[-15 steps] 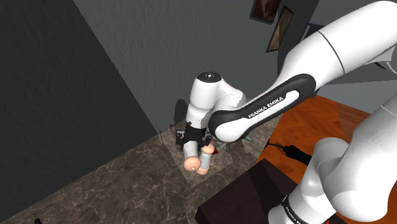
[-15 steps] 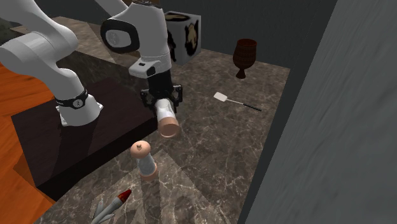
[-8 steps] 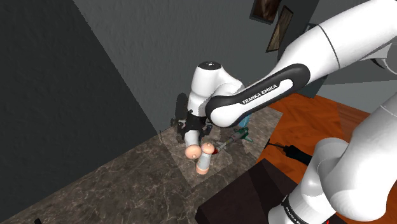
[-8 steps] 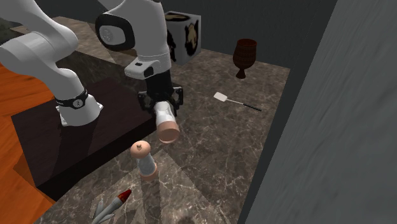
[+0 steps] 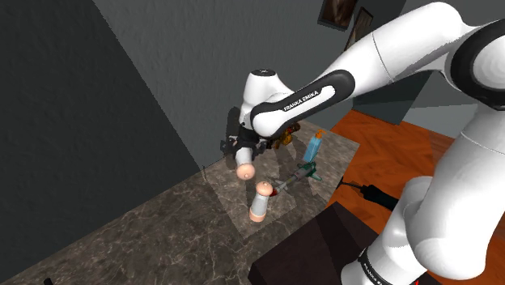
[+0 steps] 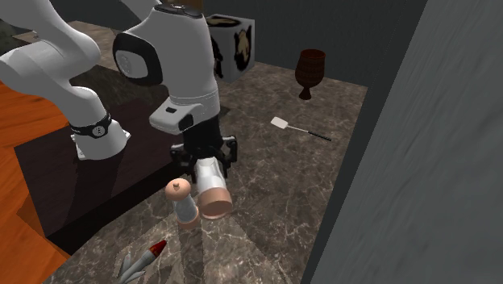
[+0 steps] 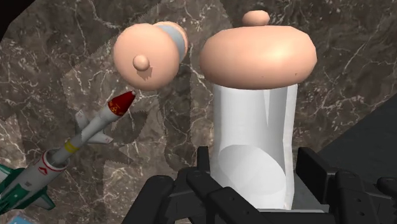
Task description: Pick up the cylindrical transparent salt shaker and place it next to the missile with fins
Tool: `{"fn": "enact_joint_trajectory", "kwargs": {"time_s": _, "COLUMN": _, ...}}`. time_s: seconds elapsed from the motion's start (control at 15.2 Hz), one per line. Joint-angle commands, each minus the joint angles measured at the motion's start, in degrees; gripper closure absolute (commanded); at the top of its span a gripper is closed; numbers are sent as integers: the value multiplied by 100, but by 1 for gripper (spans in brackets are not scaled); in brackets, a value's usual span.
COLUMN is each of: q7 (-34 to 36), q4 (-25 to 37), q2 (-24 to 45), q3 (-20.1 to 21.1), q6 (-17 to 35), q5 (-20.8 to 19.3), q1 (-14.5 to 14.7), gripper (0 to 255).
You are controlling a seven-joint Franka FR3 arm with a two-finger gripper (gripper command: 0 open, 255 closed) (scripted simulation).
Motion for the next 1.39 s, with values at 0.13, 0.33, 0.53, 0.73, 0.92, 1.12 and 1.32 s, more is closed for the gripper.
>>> {"fn": "enact_joint_trajectory", "kwargs": {"time_s": 0.13, "q7": -585, "q4": 709, "q2": 575, "q3": -165, "q6": -79, "q5": 223, "q1": -248, "gripper": 255}}
{"fn": "enact_joint_trajectory", "kwargs": {"time_s": 0.33, "q7": -1003, "q4": 1292, "q2": 1004, "q3": -247, "q6": -203, "q5": 410, "q1": -455, "gripper": 255}}
{"fn": "enact_joint_trajectory", "kwargs": {"time_s": 0.53, "q7": -1389, "q4": 1938, "q2": 1458, "q3": -293, "q6": -372, "q5": 595, "q1": -682, "gripper": 255}}
{"fn": "enact_joint_trajectory", "kwargs": {"time_s": 0.73, "q7": -1739, "q4": 2656, "q2": 1942, "q3": -313, "q6": -588, "q5": 767, "q1": -921, "gripper": 255}}
{"fn": "enact_joint_trajectory", "kwargs": {"time_s": 0.92, "q7": -2047, "q4": 3462, "q2": 2463, "q3": -313, "q6": -859, "q5": 922, "q1": -1169, "gripper": 255}}
{"fn": "enact_joint_trajectory", "kwargs": {"time_s": 1.12, "q7": -2194, "q4": 3915, "q2": 2799, "q3": -301, "q6": -970, "q5": 999, "q1": -1309, "gripper": 255}}
{"fn": "enact_joint_trajectory", "kwargs": {"time_s": 1.32, "q7": -2192, "q4": 3850, "q2": 2913, "q3": -290, "q6": -793, "q5": 1014, "q1": -1317, "gripper": 255}}
